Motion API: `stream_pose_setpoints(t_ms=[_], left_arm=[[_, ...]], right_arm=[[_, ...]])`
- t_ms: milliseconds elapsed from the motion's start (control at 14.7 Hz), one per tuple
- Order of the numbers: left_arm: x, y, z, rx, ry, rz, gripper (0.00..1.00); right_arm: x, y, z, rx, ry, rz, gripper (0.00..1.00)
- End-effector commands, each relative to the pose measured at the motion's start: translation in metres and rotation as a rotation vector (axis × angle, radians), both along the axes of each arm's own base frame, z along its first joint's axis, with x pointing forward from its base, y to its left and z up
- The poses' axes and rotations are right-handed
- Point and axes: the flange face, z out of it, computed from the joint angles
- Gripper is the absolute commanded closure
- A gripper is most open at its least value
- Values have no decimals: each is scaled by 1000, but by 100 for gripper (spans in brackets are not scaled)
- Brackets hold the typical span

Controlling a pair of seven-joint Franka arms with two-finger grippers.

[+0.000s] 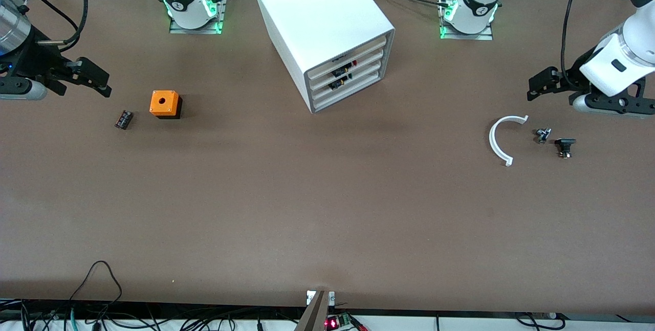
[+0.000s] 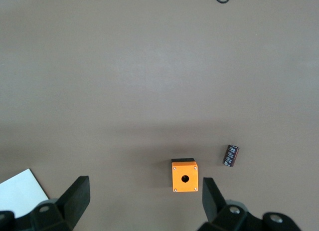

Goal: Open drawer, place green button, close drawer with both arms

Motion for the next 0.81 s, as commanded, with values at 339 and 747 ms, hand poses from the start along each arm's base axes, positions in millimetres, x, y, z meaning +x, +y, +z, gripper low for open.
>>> stream_pose_setpoints(t_ms=[339,747], left_arm=[[-2,-11,8,41,-26,-49,0],[-2,-16,10,41,-32,-60,0]], right_arm=[[1,0,6,3,4,12,0],[1,-1,6,2,4,12,0]])
